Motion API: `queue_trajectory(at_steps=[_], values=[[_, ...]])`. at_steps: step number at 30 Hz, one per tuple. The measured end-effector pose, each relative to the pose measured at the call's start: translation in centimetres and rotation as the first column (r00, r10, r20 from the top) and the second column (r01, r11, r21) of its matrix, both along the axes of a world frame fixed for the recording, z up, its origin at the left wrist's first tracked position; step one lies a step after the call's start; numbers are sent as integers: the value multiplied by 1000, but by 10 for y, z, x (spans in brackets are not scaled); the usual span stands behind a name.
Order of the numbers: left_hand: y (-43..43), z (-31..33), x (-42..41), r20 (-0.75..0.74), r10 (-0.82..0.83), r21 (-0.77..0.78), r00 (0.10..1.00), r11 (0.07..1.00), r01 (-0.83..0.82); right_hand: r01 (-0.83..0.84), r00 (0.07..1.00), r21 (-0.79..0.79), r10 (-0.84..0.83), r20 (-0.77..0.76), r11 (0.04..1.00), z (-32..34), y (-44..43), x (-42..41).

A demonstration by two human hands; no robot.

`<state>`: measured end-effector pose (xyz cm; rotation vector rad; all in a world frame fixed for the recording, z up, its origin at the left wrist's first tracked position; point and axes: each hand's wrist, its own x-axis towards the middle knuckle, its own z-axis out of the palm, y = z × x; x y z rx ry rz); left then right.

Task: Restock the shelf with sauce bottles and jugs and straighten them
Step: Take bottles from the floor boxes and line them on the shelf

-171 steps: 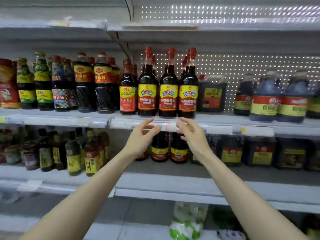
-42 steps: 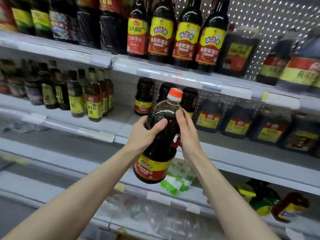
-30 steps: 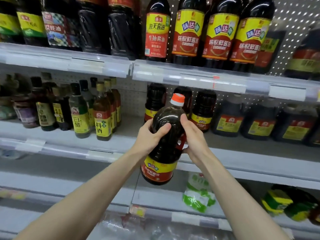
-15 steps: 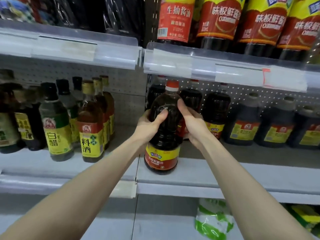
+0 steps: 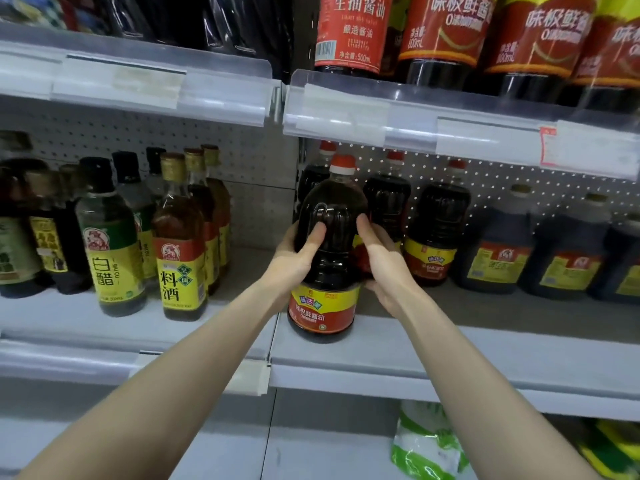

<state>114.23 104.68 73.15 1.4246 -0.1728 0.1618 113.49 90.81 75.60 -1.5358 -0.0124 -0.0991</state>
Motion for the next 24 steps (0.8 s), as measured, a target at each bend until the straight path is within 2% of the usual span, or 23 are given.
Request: queue_trajectory(at_steps=[4,7,13,18,24], values=[[3,-27,-14,14,31,87,999,996,-33,-72,995,-68,67,-73,995,-29,-6,-21],[6,-38,-23,0,42,70,999,997,-42,-77,986,-33,71,-152,996,-44,-5,-27],[10,-43,-26,-16,49,51,999,998,-48,-77,993,-42,73,-93,996,-55,-9,-20],[9,-44,-15,-3,119,80,993,990,-119,-89,994,-19,88,-71,996,-58,-7,-5],[10,-43,9,-18,141,24,990,990,-141,-74,993,81,81,-85,994,-61,-3,24]])
